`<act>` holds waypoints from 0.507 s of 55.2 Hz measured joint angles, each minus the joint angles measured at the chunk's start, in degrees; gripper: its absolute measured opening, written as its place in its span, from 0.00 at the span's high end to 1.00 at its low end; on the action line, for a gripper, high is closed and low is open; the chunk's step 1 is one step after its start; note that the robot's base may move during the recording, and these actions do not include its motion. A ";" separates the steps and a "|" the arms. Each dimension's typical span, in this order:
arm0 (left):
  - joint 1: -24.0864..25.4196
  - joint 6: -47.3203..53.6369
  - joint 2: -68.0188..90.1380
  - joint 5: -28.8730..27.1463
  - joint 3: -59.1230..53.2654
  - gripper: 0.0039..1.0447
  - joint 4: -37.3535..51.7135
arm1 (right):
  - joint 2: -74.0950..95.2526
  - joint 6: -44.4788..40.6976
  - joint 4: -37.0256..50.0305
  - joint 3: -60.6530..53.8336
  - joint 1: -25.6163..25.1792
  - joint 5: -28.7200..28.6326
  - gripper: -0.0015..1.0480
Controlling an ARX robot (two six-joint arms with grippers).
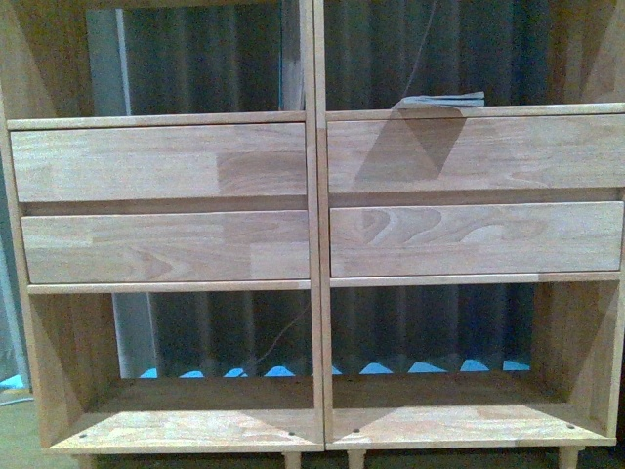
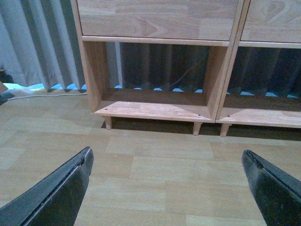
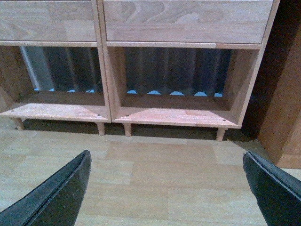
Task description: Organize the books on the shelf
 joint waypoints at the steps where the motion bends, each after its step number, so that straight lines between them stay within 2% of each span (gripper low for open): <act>1: 0.00 0.00 0.00 0.00 0.00 0.07 0.00 | 0.00 0.00 0.00 0.00 0.00 0.00 0.07; 28: 0.00 0.00 0.00 -0.02 0.00 0.07 0.00 | 0.00 0.00 0.00 0.00 0.00 0.00 0.07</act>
